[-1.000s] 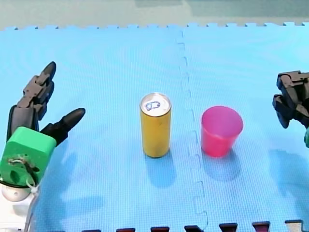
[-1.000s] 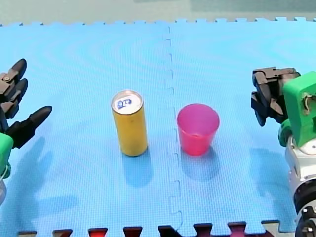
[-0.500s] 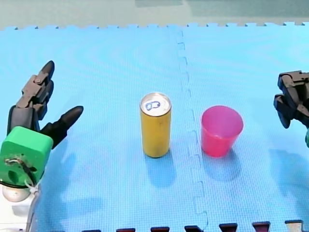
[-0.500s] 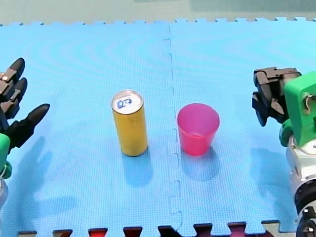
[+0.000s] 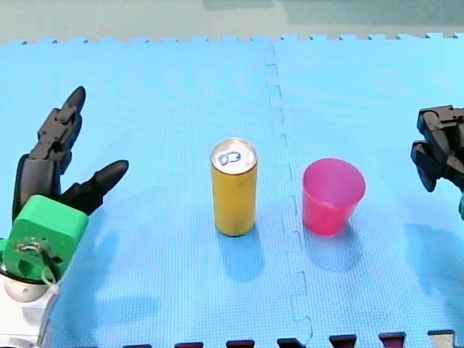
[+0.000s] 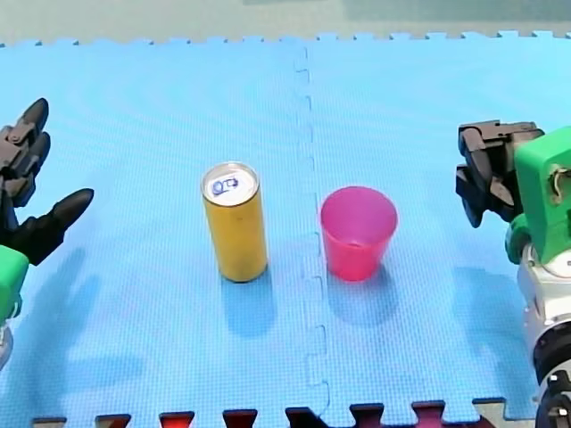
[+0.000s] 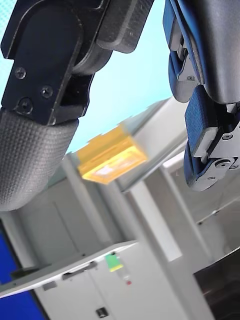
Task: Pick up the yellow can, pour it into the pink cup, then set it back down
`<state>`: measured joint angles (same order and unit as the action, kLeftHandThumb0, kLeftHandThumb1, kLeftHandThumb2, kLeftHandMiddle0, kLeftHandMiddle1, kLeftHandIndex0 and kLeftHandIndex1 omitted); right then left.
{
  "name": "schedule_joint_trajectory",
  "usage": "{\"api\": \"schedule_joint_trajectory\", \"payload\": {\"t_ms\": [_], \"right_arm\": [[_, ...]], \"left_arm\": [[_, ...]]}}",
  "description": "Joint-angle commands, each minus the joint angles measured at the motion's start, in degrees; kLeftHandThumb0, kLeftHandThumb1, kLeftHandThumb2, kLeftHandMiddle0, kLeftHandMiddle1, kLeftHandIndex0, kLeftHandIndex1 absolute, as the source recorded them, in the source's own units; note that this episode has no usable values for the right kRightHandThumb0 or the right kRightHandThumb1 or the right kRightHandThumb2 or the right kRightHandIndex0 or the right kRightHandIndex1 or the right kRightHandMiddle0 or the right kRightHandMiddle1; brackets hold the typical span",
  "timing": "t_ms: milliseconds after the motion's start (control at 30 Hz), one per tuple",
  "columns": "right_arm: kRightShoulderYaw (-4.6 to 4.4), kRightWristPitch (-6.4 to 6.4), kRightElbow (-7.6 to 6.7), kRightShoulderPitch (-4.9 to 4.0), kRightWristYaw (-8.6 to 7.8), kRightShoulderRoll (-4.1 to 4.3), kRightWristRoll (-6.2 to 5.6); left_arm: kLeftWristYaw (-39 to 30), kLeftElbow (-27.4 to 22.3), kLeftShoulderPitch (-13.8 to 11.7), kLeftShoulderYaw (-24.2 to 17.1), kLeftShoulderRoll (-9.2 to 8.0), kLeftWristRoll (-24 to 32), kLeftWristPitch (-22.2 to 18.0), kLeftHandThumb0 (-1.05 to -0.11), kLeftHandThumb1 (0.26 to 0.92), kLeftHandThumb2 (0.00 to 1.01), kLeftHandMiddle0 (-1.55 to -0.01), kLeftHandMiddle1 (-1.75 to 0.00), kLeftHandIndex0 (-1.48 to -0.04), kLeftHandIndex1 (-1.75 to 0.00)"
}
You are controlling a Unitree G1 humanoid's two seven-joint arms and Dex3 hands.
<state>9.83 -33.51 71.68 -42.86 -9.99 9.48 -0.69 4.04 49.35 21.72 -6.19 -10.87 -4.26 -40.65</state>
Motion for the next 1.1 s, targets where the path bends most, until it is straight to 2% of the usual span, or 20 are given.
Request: {"api": "schedule_joint_trajectory", "payload": {"t_ms": [0,233,433,600,1067], "right_arm": [[0.12,0.16,-0.17,-0.36,-0.08,0.45,-0.16],[-0.4,-0.04,-0.32,-0.18,1.04,0.72,0.67],[-0.54,0.02,-0.34,-0.16,1.35,0.74,0.99],[-0.62,0.13,-0.28,-0.21,1.42,0.69,1.02],[-0.16,0.49,-0.24,-0.29,0.62,0.38,0.44]], "left_arm": [[-1.1,0.5,0.5,-0.3,-0.62,0.8,-0.3,-1.048,0.9,0.05,-0.29,0.0,-0.3,0.0],[-3.8,1.6,1.0,-0.1,-1.33,1.5,-1.0,-1.048,0.902,0.03,-0.31,-0.01,-0.31,-0.01],[-12.3,1.3,1.5,0.7,-3.48,3.4,-1.1,-1.048,0.884,0.01,-0.31,-0.01,-0.32,-0.01],[-14.5,0.8,2.2,1.1,-4.27,3.2,0.1,-1.048,0.874,0.01,-0.33,-0.02,-0.33,-0.01],[-26.4,0.0,3.3,0.7,-4.07,9.4,3.9,-1.048,0.875,0.0,-0.34,-0.01,-0.34,-0.01]]}}
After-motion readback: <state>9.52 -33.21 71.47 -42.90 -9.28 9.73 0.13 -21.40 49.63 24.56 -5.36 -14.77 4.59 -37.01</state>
